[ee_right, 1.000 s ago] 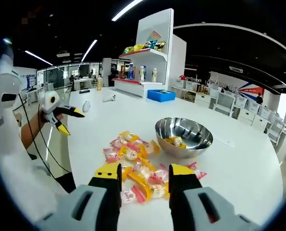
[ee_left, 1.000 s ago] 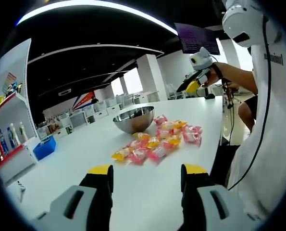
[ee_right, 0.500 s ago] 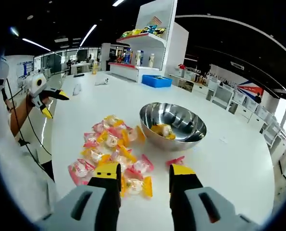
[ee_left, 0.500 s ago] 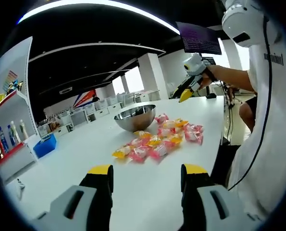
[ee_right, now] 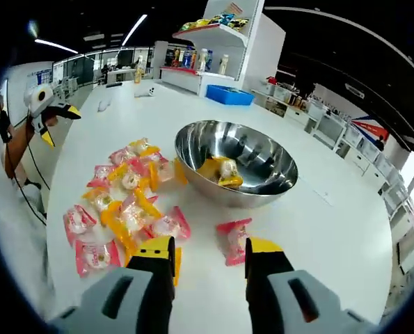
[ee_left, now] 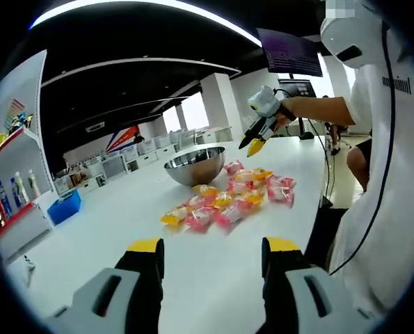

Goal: Pick up the marshmallows scattered on the table and place them into the bowl on the table

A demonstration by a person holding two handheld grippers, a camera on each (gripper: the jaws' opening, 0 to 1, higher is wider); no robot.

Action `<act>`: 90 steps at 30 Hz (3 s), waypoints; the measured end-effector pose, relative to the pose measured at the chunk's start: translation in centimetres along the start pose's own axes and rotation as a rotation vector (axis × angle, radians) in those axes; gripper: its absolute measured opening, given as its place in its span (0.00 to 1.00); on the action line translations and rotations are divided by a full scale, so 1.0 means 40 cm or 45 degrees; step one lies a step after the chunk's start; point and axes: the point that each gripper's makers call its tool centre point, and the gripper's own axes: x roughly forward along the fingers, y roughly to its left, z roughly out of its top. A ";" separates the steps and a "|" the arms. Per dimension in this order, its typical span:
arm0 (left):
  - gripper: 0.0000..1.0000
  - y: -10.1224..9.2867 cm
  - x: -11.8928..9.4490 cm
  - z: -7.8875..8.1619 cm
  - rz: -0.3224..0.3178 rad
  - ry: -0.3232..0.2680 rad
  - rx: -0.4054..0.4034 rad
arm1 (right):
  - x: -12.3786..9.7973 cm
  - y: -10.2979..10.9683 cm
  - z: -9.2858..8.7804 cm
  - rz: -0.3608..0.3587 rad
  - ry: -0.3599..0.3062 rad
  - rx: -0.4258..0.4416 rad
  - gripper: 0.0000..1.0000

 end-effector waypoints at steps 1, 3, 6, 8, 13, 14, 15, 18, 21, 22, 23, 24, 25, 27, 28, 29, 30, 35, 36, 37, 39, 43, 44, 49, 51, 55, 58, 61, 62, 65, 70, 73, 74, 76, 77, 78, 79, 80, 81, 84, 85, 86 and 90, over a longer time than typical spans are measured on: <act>0.57 -0.001 0.000 0.000 0.000 -0.003 -0.004 | 0.005 -0.009 -0.002 -0.015 0.013 -0.038 0.40; 0.57 -0.002 0.000 -0.001 -0.002 0.000 0.001 | 0.017 -0.027 -0.008 -0.045 0.046 -0.083 0.41; 0.57 -0.002 -0.004 0.000 -0.002 -0.001 0.002 | 0.034 -0.035 -0.002 -0.059 0.071 -0.160 0.42; 0.57 0.002 -0.011 -0.002 0.003 0.000 0.003 | 0.044 -0.037 0.002 -0.047 0.080 -0.162 0.43; 0.57 0.015 -0.032 -0.002 0.027 0.005 0.002 | 0.064 -0.046 0.010 -0.050 0.116 -0.237 0.44; 0.57 0.016 -0.034 -0.002 0.029 0.005 0.002 | 0.068 -0.046 0.010 -0.048 0.120 -0.240 0.44; 0.57 0.016 -0.035 -0.003 0.030 0.007 0.004 | 0.074 -0.048 0.009 -0.044 0.128 -0.241 0.44; 0.57 0.019 -0.040 -0.007 0.035 0.009 0.002 | 0.091 -0.047 0.004 -0.041 0.153 -0.258 0.44; 0.57 0.023 -0.044 -0.010 0.042 0.010 -0.005 | 0.104 -0.039 0.004 -0.026 0.165 -0.267 0.44; 0.57 0.023 -0.046 -0.012 0.044 0.015 -0.005 | 0.108 -0.037 0.003 -0.024 0.167 -0.266 0.44; 0.57 0.023 -0.047 -0.013 0.045 0.017 -0.004 | 0.115 -0.040 -0.004 -0.023 0.173 -0.269 0.43; 0.57 0.024 -0.049 -0.013 0.046 0.019 -0.004 | 0.120 -0.046 -0.012 -0.020 0.181 -0.271 0.43; 0.57 0.024 -0.050 -0.013 0.047 0.020 -0.004 | 0.122 -0.046 -0.014 -0.019 0.184 -0.271 0.43; 0.57 0.026 -0.054 -0.012 0.053 0.021 -0.002 | 0.129 -0.040 -0.020 -0.014 0.199 -0.279 0.41; 0.57 0.028 -0.056 -0.011 0.057 0.022 -0.002 | 0.132 -0.037 -0.021 -0.010 0.204 -0.285 0.40; 0.57 0.029 -0.057 -0.011 0.060 0.023 -0.003 | 0.134 -0.035 -0.022 -0.007 0.207 -0.288 0.39; 0.57 0.030 -0.058 -0.011 0.062 0.024 -0.003 | 0.141 -0.044 -0.025 -0.004 0.208 -0.288 0.38; 0.57 0.032 -0.062 -0.013 0.072 0.029 -0.005 | 0.149 -0.052 -0.026 -0.011 0.212 -0.277 0.29; 0.57 0.032 -0.062 -0.014 0.073 0.030 -0.007 | 0.150 -0.052 -0.026 -0.009 0.215 -0.277 0.27; 0.57 0.032 -0.062 -0.014 0.074 0.031 -0.008 | 0.150 -0.052 -0.025 -0.009 0.213 -0.274 0.26; 0.57 0.032 -0.062 -0.016 0.073 0.034 -0.009 | 0.150 -0.055 -0.023 -0.016 0.208 -0.266 0.21; 0.57 0.032 -0.061 -0.014 0.073 0.034 -0.007 | 0.147 -0.063 -0.022 -0.036 0.205 -0.251 0.15; 0.57 0.032 -0.061 -0.013 0.073 0.032 -0.007 | 0.146 -0.063 -0.021 -0.037 0.204 -0.249 0.15; 0.57 0.031 -0.066 -0.010 0.080 0.028 0.001 | 0.144 -0.066 -0.014 -0.054 0.175 -0.227 0.08; 0.57 0.030 -0.070 -0.004 0.082 0.020 0.004 | 0.141 -0.070 -0.012 -0.063 0.167 -0.211 0.08; 0.57 0.027 -0.070 0.002 0.078 0.008 0.010 | 0.125 -0.069 -0.009 -0.072 0.155 -0.198 0.13; 0.57 0.026 -0.069 0.000 0.073 0.013 0.017 | 0.127 -0.075 -0.017 -0.063 0.151 -0.179 0.19; 0.57 0.028 -0.070 0.001 0.077 0.010 0.018 | 0.127 -0.071 -0.030 -0.049 0.174 -0.155 0.22; 0.57 0.029 -0.072 0.002 0.079 0.008 0.019 | 0.127 -0.069 -0.032 -0.047 0.179 -0.156 0.23; 0.56 0.030 -0.072 0.004 0.081 -0.001 0.013 | 0.138 -0.063 -0.051 -0.029 0.212 -0.142 0.24; 0.56 0.026 -0.070 0.006 0.079 0.000 0.016 | 0.155 -0.066 -0.075 -0.024 0.246 -0.138 0.21; 0.56 0.026 -0.068 0.003 0.079 0.013 0.018 | 0.152 -0.070 -0.076 -0.027 0.238 -0.137 0.19; 0.56 0.026 -0.068 0.003 0.080 0.017 0.019 | 0.151 -0.076 -0.076 -0.039 0.232 -0.135 0.18; 0.56 0.028 -0.068 0.005 0.082 0.020 0.020 | 0.149 -0.082 -0.077 -0.045 0.217 -0.119 0.17; 0.56 0.028 -0.070 0.007 0.084 0.020 0.020 | 0.147 -0.083 -0.077 -0.043 0.216 -0.112 0.17; 0.56 0.028 -0.071 0.010 0.084 0.018 0.020 | 0.143 -0.082 -0.077 -0.041 0.210 -0.107 0.17; 0.56 0.027 -0.072 0.013 0.084 0.015 0.020 | 0.139 -0.082 -0.074 -0.041 0.200 -0.102 0.17; 0.56 0.027 -0.072 0.014 0.084 0.013 0.018 | 0.133 -0.082 -0.070 -0.044 0.191 -0.097 0.17; 0.56 0.026 -0.071 0.014 0.082 0.012 0.018 | 0.121 -0.081 -0.065 -0.047 0.177 -0.093 0.17; 0.56 0.024 -0.065 0.007 0.079 0.017 0.013 | 0.089 -0.085 -0.055 -0.061 0.129 -0.054 0.17; 0.56 0.024 -0.064 0.006 0.078 0.018 0.010 | 0.078 -0.086 -0.053 -0.068 0.116 -0.051 0.17; 0.56 0.023 -0.062 0.004 0.075 0.018 0.009 | 0.068 -0.088 -0.050 -0.078 0.106 -0.047 0.17; 0.56 0.022 -0.058 0.003 0.068 0.021 0.010 | 0.030 -0.095 -0.036 -0.106 0.064 -0.030 0.17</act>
